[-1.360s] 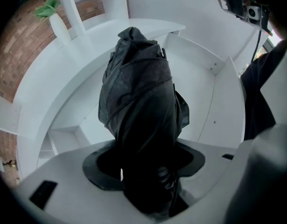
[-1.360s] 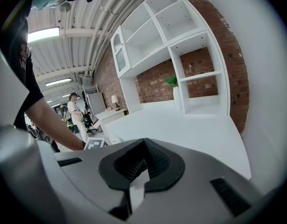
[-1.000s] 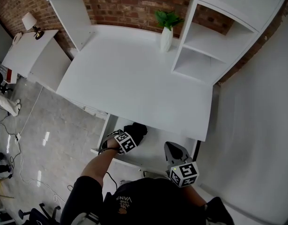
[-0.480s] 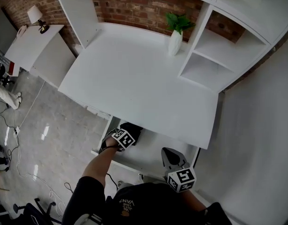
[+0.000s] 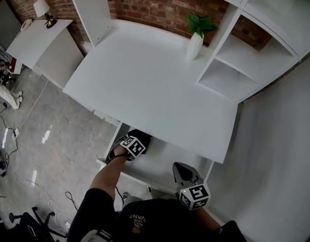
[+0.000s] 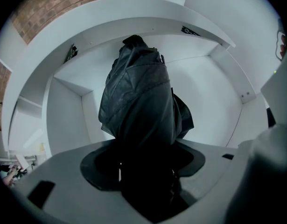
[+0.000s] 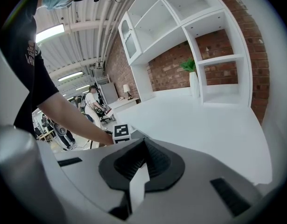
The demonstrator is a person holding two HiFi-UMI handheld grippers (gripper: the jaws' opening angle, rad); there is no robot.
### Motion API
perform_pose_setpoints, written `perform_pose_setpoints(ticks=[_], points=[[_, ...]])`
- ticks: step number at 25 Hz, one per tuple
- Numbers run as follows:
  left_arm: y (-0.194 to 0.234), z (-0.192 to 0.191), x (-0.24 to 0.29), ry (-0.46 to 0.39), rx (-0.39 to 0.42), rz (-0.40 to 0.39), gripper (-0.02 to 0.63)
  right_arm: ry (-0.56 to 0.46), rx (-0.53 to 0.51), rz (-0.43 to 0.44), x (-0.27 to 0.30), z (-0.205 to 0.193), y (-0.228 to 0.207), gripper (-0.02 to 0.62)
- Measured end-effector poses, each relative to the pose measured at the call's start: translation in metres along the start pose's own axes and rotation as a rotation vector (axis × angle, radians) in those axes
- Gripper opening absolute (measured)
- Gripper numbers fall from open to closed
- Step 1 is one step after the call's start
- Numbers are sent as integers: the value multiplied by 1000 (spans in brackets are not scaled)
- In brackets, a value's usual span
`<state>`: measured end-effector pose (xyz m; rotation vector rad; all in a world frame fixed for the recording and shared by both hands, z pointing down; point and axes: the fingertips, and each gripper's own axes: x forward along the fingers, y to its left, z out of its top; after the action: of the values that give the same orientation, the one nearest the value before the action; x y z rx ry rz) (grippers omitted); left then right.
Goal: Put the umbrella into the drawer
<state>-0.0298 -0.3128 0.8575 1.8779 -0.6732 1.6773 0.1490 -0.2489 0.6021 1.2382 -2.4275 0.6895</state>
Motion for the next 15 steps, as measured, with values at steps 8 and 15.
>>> perform_pose_setpoints(ticks=[8,15], points=[[2,-3,1,-20,-5,20,292,4,1,-11,-4,-6,1,-8],[-5,-5,-19,-81,-18,34,308,-12,-5,-1,-8,-4,12,-6]])
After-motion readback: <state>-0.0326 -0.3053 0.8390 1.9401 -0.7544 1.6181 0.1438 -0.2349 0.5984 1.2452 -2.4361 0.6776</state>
